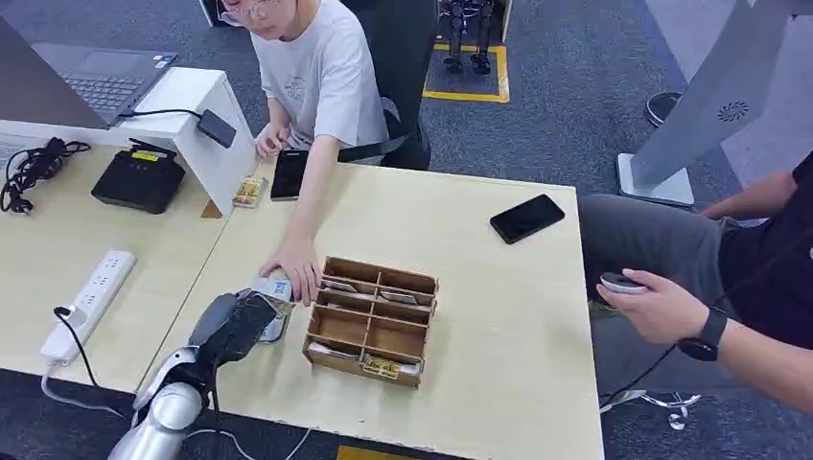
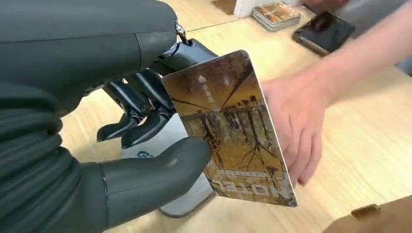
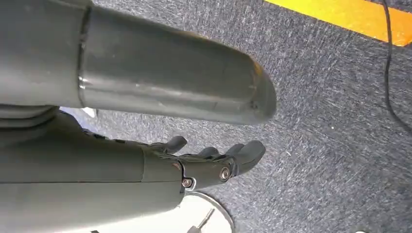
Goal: Pass the card to the sensor for recognition and then transmit it.
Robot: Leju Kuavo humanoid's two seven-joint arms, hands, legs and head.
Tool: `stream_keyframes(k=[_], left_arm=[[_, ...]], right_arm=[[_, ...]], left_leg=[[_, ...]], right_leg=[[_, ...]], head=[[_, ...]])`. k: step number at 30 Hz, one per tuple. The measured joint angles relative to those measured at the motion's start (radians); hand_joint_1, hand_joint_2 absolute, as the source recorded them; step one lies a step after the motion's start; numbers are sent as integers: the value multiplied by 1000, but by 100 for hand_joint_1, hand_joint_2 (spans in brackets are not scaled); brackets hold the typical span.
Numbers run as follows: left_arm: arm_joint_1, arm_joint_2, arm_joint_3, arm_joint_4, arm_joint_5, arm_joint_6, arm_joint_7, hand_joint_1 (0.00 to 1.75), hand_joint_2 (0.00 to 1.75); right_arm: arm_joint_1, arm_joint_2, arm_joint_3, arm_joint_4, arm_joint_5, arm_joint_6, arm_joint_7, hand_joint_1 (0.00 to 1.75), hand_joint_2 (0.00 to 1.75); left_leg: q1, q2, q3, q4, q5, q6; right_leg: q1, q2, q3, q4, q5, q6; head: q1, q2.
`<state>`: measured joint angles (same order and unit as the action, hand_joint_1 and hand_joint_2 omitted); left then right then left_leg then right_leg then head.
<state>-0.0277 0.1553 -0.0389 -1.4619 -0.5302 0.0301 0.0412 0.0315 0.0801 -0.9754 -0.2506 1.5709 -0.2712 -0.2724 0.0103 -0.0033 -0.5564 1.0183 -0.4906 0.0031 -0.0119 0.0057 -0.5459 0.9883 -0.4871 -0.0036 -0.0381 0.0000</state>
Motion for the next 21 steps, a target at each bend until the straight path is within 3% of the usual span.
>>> stream_keyframes(k=[9, 21], left_arm=[[16, 29, 0, -38, 13, -13, 2, 175, 175], [20, 30, 0, -47, 14, -13, 2, 175, 175]], right_arm=[[3, 0, -3, -3, 0, 0, 0, 0, 0], [4, 0, -3, -4, 0, 0, 0, 0, 0]], left_leg=[[0, 0, 0, 0, 0, 0], [0, 0, 0, 0, 0, 0]], right_leg=[[0, 0, 0, 0, 0, 0], [0, 0, 0, 0, 0, 0]], head=[[0, 0], [0, 0]])
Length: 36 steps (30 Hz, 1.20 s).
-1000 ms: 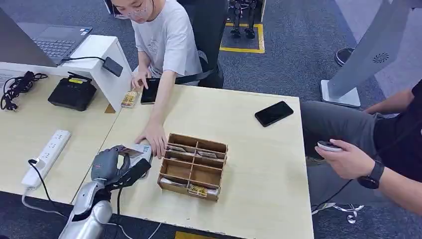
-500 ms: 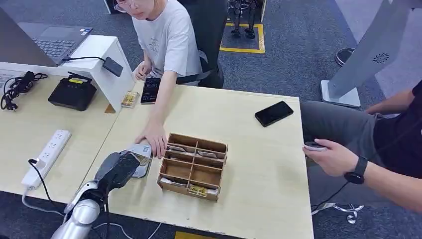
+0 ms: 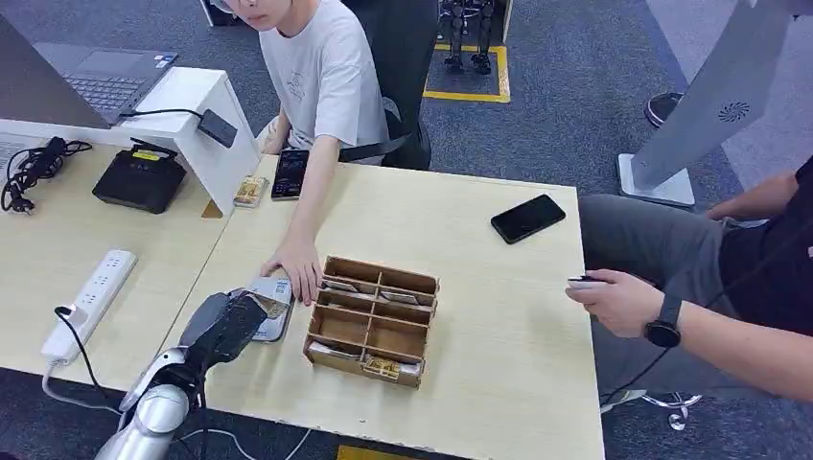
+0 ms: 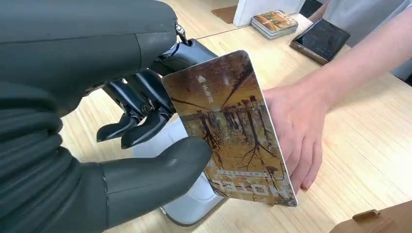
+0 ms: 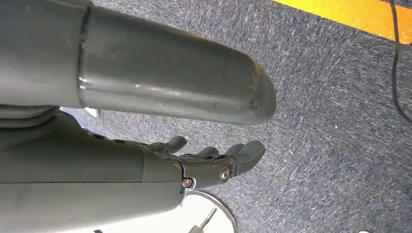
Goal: Pass the card to the sensor for recognition and then transmit it.
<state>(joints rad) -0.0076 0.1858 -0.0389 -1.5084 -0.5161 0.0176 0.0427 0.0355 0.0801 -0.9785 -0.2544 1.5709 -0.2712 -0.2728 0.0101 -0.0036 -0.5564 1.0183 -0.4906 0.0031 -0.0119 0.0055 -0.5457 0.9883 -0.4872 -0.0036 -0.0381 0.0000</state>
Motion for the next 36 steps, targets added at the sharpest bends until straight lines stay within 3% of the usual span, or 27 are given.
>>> stream_keyframes(k=[23, 24, 26, 27, 31, 36], left_arm=[[1, 0, 0, -2, 0, 0, 0, 175, 175], [0, 2, 0, -2, -12, -12, 13, 175, 175], [-38, 28, -13, 31, -141, -85, 148, 175, 175], [-76, 45, -21, 77, -190, -92, 187, 175, 175], [-183, 80, -42, 201, -260, -80, 190, 175, 175], [-202, 91, -60, 251, -282, -77, 206, 175, 175]], right_arm=[[0, 0, 0, 0, 0, 0, 0, 0, 0], [0, 0, 0, 0, 0, 0, 0, 0, 0], [-2, 0, 13, 0, 0, 0, 1, 0, 0], [-4, -2, 22, 0, 0, 1, 3, 0, 0], [-16, -8, 39, 4, 0, 4, 3, 0, 0], [-16, -12, 51, 8, 0, 6, 4, 0, 0]], left_leg=[[0, 0, 0, 0, 0, 0], [0, 0, 0, 0, 0, 0], [0, 0, 0, 0, 0, 0], [0, -1, 0, 0, 2, 0], [0, -1, 1, 0, 3, -1], [0, 0, 1, 0, 3, -1]], right_leg=[[0, 0, 0, 0, 0, 0], [0, 0, 0, 0, 0, 0], [0, -1, -1, 0, 0, 0], [0, -1, -1, 0, 0, 0], [0, -1, 1, 1, 1, -1], [0, 0, -1, 2, 2, -3]], head=[[0, 0], [0, 0], [0, 0], [0, 0], [0, 0], [0, 0]])
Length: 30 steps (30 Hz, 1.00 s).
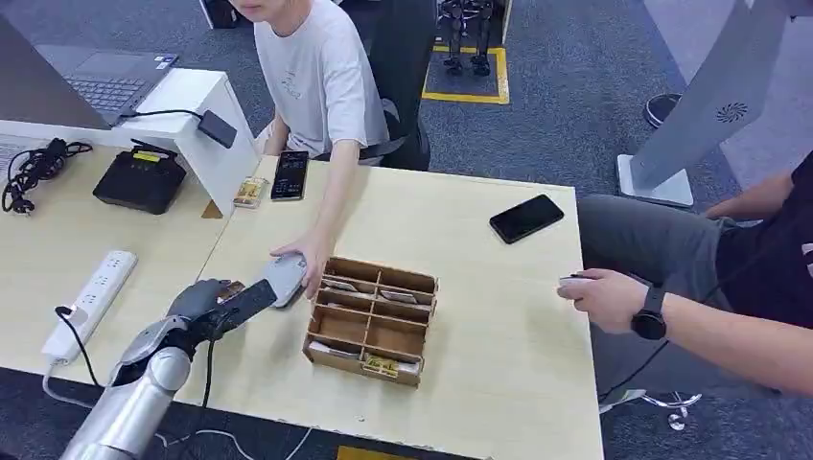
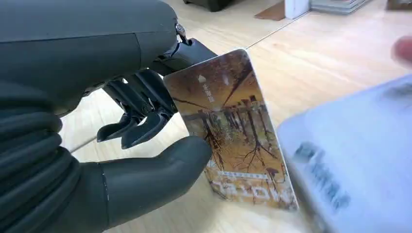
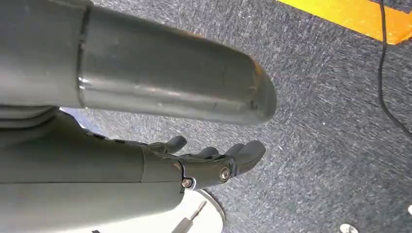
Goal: Pass the card to the sensor for recognition and then transmit it.
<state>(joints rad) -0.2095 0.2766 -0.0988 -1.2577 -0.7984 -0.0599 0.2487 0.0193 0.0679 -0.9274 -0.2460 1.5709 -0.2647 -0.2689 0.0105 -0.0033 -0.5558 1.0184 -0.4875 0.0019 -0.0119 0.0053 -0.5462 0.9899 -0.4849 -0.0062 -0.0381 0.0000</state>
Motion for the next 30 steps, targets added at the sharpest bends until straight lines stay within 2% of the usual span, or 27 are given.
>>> stream_keyframes(k=[18, 21, 24, 26, 30], left_arm=[[4, 16, 0, 13, 13, -11, -2, 175, 175], [8, 20, 2, 13, 82, -29, -26, 175, 175], [27, 40, 8, -12, 196, -69, -53, 175, 175], [42, 66, 10, -44, 258, -95, -57, 175, 175], [48, 123, 10, -92, 287, -123, -56, 175, 175]], right_arm=[[0, -2, 10, 7, 0, 0, 0, 0, 0], [0, -3, 11, 9, 0, 0, 0, 0, 0], [0, -4, 13, 10, 0, -3, 0, 0, 0], [1, -6, 14, 11, 0, -4, 0, 0, 0], [0, -10, 14, 13, 0, -6, -1, 0, 0]], left_leg=[[0, 0, 0, 0, 0, 0], [0, 0, 0, 0, 0, 0], [0, 0, 0, 0, 0, 0], [0, 0, 0, 0, 0, 0], [0, 0, -1, 0, 0, 0]], right_leg=[[0, -1, 0, 0, 0, 0], [0, -1, 1, 0, 0, 0], [0, 0, 0, 0, 0, 0], [0, 0, 0, 0, 0, 0], [0, 0, 0, 0, 0, 0]], head=[[0, 0], [0, 0], [0, 0], [0, 0], [0, 0]])
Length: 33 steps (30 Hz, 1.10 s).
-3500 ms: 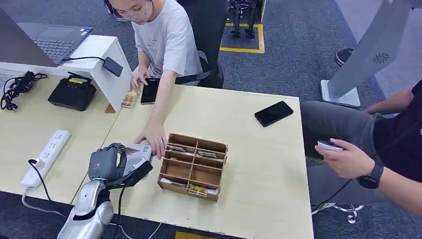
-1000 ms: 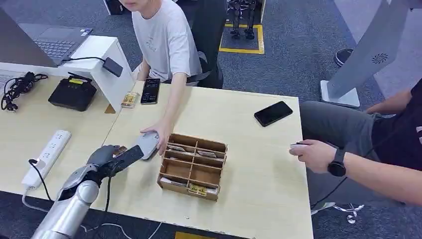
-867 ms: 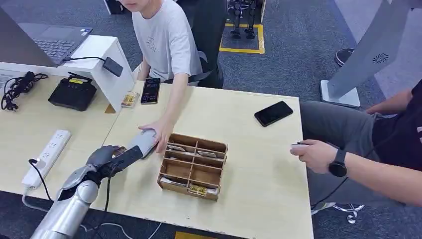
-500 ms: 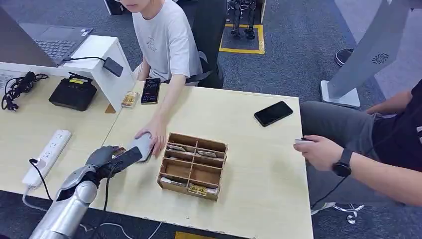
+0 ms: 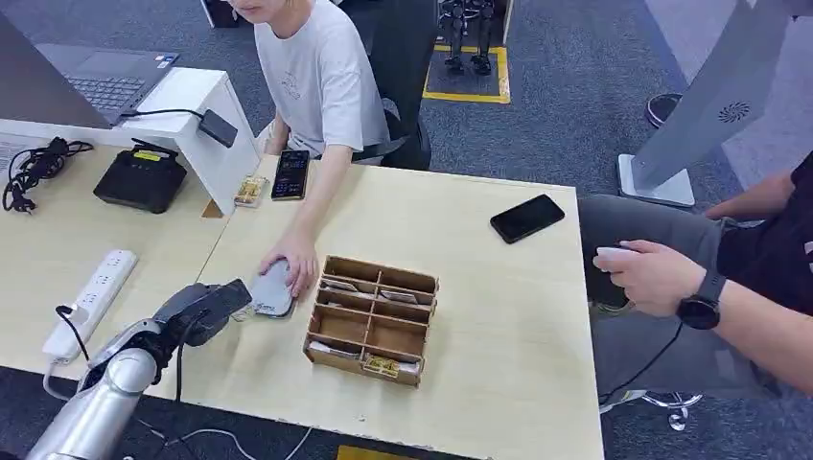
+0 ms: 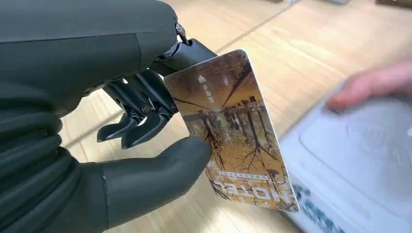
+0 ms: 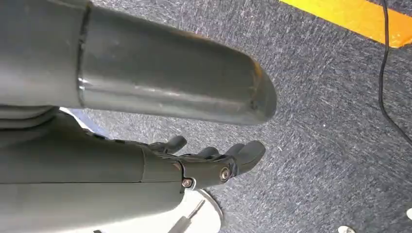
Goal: Pass the card to the sensor for recognition and then transmit it.
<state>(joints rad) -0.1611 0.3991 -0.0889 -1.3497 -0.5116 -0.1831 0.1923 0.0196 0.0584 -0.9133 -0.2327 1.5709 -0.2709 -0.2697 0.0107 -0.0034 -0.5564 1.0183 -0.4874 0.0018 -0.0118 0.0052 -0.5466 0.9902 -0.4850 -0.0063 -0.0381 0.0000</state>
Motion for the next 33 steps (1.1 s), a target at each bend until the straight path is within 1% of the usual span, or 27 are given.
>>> stream_keyframes(k=[3, 7, 19, 23, 25, 30, 33], left_arm=[[0, 39, 0, -28, 0, -20, 6, 175, 175], [0, 69, 0, -47, 1, -27, 6, 175, 175], [2, 88, -1, -62, 0, -32, 6, 175, 175], [-2, 127, -7, -73, 12, -63, 6, 175, 175], [-6, 141, -10, -76, 11, -77, 17, 175, 175], [-18, 151, -26, -76, -4, -84, 36, 175, 175], [-20, 151, -32, -76, -7, -84, 36, 175, 175]], right_arm=[[0, 0, 0, 2, 0, 0, -1, 0, 0], [0, 0, 0, 3, 0, -1, -1, 0, 0], [-1, 0, 0, 4, 0, -1, -1, 0, 0], [-1, 0, 1, 5, 0, 0, -3, 0, 0], [-2, -1, 1, 6, 0, 2, -4, 0, 0], [-3, -3, 2, 6, 0, 7, -3, 0, 0], [-3, -3, 2, 6, 0, 8, -4, 0, 0]], left_leg=[[0, 0, 0, 0, 0, 0], [0, 0, 0, 0, 0, 0], [0, 0, 0, 0, 0, 0], [0, 1, 0, 0, 0, 0], [0, 1, 0, 0, 0, 0], [0, 1, 0, 0, 0, 0], [0, 1, 0, 0, 0, 0]], right_leg=[[0, 0, 0, 0, 0, 0], [0, 0, 0, 0, 0, 0], [0, 0, 0, 0, 0, 0], [0, 1, -1, 0, 0, 0], [0, 1, -1, 0, 0, 0], [0, 1, -1, 0, 0, 0], [0, 1, -1, 0, 0, 0]], head=[[0, 0], [0, 0], [0, 0], [0, 0], [0, 0], [0, 0], [0, 0]])
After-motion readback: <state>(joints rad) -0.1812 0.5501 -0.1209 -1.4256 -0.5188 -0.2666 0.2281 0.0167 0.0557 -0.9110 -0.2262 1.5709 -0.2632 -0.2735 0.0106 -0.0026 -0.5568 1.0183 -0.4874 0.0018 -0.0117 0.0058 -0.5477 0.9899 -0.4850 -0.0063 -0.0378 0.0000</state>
